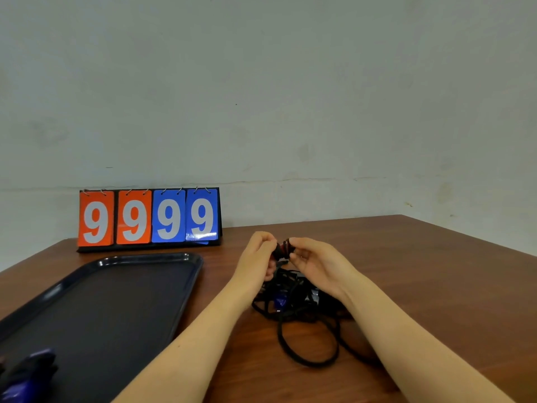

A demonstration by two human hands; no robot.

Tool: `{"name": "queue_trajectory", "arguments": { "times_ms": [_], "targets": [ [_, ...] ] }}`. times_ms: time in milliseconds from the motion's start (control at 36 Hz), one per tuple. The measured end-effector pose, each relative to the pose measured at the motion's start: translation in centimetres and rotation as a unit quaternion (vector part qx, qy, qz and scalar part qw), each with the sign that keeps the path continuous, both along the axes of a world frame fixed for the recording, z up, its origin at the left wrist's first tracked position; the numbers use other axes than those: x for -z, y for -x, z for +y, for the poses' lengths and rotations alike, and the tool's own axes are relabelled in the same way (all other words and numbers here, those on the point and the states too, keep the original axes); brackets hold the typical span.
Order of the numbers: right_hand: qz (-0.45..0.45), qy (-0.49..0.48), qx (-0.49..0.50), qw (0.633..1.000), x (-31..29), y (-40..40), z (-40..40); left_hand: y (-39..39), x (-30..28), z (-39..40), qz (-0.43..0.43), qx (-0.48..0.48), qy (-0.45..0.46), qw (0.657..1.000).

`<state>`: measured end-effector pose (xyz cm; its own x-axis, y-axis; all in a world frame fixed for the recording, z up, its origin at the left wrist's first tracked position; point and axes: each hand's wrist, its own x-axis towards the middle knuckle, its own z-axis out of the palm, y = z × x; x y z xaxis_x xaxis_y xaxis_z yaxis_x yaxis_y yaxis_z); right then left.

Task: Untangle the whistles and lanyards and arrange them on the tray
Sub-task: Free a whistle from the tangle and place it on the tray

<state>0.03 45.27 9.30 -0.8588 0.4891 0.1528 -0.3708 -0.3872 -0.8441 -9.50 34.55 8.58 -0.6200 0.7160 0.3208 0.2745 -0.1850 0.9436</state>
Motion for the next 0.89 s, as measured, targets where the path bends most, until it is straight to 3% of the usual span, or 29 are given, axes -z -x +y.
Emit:
{"name": "queue_trajectory", "arguments": {
  "times_ms": [222,444,556,722,889],
  "targets": [
    [-0.006,0.067,-0.027,0.997,0.2,0.0,0.5,0.1,0.0,0.1,-0.042,0.006,-0.001,0.999],
    [-0.041,-0.173,0.111,0.978,0.6,0.3,-0.2,0.0,0.3,0.2,-0.094,-0.008,-0.022,0.995],
    [-0.023,-0.187,0.104,0.977,0.5,0.4,-0.6,0.2,0.4,0.2,-0.089,-0.006,-0.051,0.995],
    [-0.01,-0.192,0.112,0.975,0.4,0.6,-1.1,0.1,0.0,0.0,-0.185,0.028,-0.089,0.978],
    [-0.025,-0.197,0.123,0.972,0.5,0.7,-1.1,0.1,0.1,0.0,-0.211,0.042,-0.077,0.973]
  ]
}}
